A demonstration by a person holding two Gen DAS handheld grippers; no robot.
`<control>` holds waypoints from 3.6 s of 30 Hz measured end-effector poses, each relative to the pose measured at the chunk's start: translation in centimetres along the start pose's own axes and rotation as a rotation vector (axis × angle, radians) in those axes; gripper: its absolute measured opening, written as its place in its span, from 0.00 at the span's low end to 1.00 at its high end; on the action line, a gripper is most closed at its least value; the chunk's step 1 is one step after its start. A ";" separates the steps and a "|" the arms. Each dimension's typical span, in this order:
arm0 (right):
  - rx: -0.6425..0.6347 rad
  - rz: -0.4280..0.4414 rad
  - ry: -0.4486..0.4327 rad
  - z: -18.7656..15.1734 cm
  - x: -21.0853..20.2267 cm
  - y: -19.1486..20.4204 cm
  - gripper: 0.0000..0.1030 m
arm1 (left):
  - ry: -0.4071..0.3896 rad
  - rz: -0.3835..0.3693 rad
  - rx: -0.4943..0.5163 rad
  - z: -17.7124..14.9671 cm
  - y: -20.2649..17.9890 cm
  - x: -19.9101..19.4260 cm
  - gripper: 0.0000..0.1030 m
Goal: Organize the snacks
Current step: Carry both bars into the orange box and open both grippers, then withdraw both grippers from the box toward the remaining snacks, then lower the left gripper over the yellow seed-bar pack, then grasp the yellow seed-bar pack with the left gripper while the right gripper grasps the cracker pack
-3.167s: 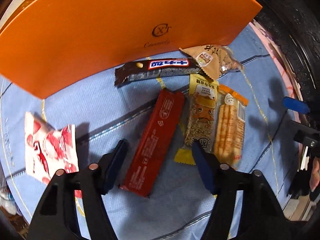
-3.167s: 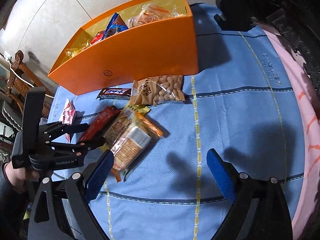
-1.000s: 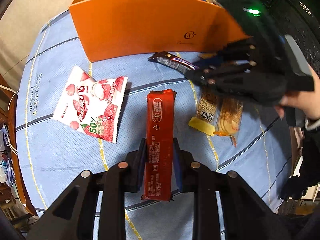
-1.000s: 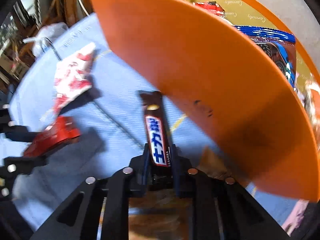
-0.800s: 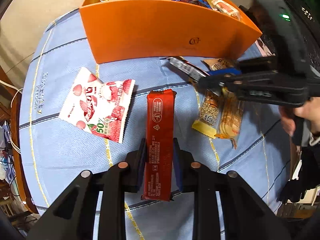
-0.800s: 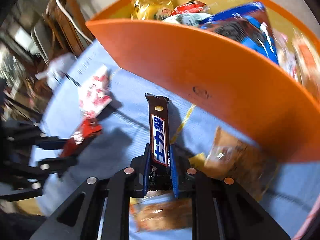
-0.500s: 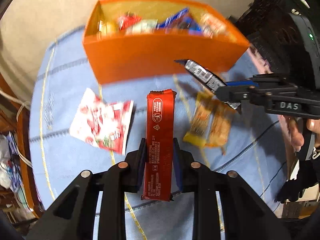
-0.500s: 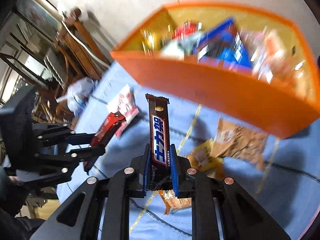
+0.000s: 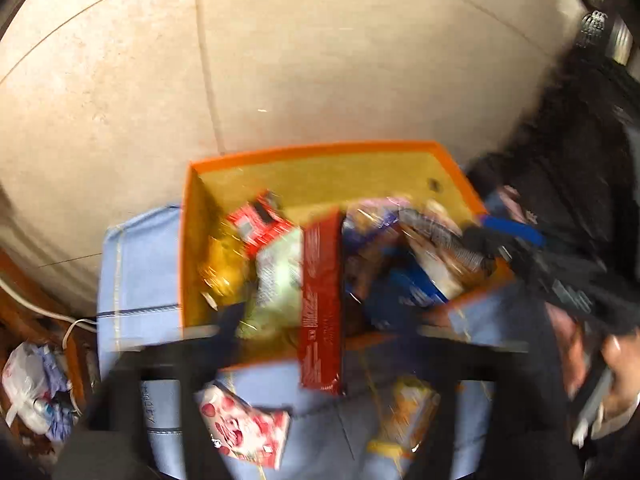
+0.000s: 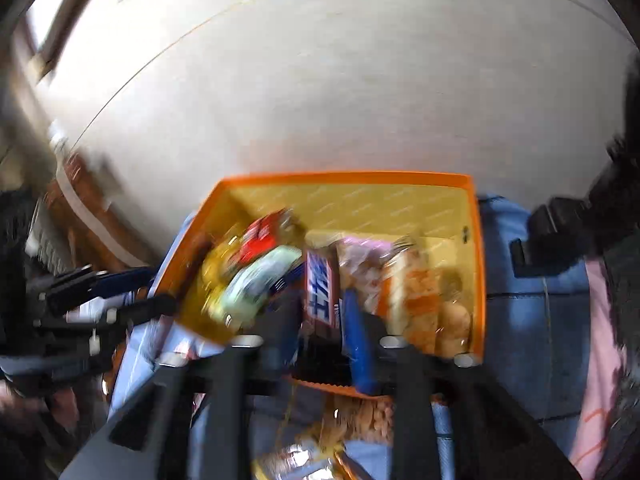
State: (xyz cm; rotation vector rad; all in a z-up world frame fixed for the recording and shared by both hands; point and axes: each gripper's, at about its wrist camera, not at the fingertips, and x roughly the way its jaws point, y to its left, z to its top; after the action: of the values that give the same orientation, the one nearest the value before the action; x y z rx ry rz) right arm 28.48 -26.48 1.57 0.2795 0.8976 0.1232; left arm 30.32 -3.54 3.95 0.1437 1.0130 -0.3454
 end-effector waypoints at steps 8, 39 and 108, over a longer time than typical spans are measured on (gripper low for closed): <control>0.003 -0.003 0.003 -4.5 -1.6 -2.1 0.81 | -0.015 0.012 0.046 -3.6 -0.1 -0.5 0.93; 0.101 -0.071 0.249 -18.9 -2.7 -5.8 0.87 | 0.235 -0.049 0.204 -15.5 -8.9 6.3 0.93; 0.178 -0.061 0.337 -20.7 -1.3 -4.2 0.92 | 0.304 -0.051 0.140 -18.4 -5.4 6.8 0.34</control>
State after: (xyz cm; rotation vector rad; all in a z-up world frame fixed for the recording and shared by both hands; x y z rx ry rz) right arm 11.39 -26.88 -10.90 0.4041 1.2541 0.0332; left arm 16.94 -4.95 -11.31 0.3035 1.2946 -0.4506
